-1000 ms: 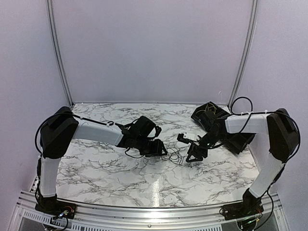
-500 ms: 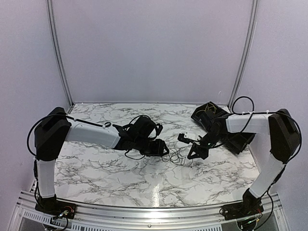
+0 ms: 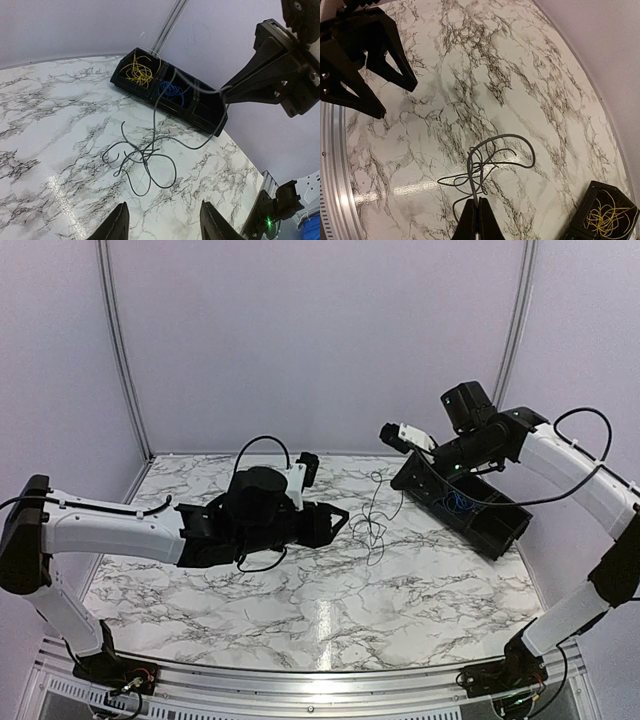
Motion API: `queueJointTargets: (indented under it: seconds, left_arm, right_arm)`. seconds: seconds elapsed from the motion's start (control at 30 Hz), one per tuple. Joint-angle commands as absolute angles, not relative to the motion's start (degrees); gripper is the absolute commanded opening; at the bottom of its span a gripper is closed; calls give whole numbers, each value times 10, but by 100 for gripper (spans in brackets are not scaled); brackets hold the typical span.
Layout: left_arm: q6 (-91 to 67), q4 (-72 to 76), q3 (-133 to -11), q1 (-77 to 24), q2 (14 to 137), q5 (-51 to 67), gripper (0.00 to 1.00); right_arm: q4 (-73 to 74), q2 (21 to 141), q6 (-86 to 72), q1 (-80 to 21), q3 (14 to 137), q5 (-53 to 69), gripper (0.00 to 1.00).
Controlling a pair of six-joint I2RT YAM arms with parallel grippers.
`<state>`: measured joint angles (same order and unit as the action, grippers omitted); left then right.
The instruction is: Untangle the cables
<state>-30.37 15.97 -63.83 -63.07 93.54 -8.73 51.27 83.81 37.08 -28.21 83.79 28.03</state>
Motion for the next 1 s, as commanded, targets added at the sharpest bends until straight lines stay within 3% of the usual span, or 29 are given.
queueJointTargets:
  seconds: [0.0, 0.47, 0.63, 0.97]
  left_arm:
    - [-289, 243, -608, -641, 923, -169, 51]
    - [-346, 298, -715, -642, 1078, -178, 52]
    - [-382, 306, -759, -641, 1170, -186, 50]
    - [-456, 318, -722, -628, 1249, -207, 45]
  right_arm:
    - [558, 838, 355, -297, 893, 306, 0]
    - [552, 850, 337, -340, 917, 343, 0]
    - [592, 858, 339, -342, 993, 426, 0]
    - [564, 807, 329, -306, 1152, 445, 0]
